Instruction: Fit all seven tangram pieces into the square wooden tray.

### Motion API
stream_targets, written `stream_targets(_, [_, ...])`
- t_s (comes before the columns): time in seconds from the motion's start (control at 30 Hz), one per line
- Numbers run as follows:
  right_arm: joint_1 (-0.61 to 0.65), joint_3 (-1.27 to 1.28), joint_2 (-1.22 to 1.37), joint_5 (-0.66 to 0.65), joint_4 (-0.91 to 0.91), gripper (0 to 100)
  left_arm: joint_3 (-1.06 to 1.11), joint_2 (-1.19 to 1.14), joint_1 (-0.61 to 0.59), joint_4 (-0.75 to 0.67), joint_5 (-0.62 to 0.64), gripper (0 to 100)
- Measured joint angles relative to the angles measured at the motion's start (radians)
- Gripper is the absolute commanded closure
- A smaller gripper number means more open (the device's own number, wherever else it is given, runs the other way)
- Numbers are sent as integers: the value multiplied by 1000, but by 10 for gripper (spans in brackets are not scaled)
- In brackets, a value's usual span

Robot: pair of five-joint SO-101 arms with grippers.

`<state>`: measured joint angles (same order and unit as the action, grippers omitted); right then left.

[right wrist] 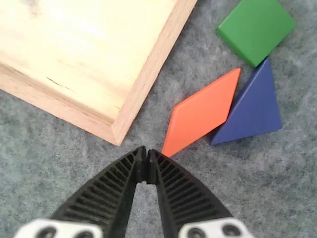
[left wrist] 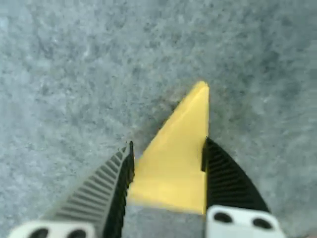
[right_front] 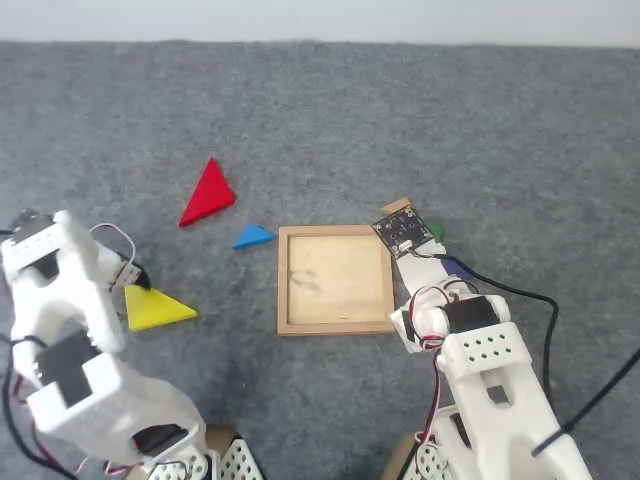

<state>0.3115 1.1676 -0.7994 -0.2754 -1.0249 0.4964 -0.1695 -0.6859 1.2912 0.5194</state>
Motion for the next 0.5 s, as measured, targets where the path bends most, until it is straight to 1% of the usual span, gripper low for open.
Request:
stream_targets(0.13, [0, 0, 0, 0, 0, 979, 97, 51, 3, 29, -21, 747])
stream_targets(0.2, [0, 0, 0, 0, 0, 979, 144, 104, 5, 71, -60, 758])
stream_targets(0.3, [0, 0, 0, 0, 0, 979, 173, 195, 5, 133, -84, 758])
stream_targets(0.43, [0, 0, 0, 0, 0, 979, 209, 238, 5, 140, -87, 755])
stream_targets(0.5, [0, 0, 0, 0, 0, 979, 232, 235, 5, 117, -87, 735])
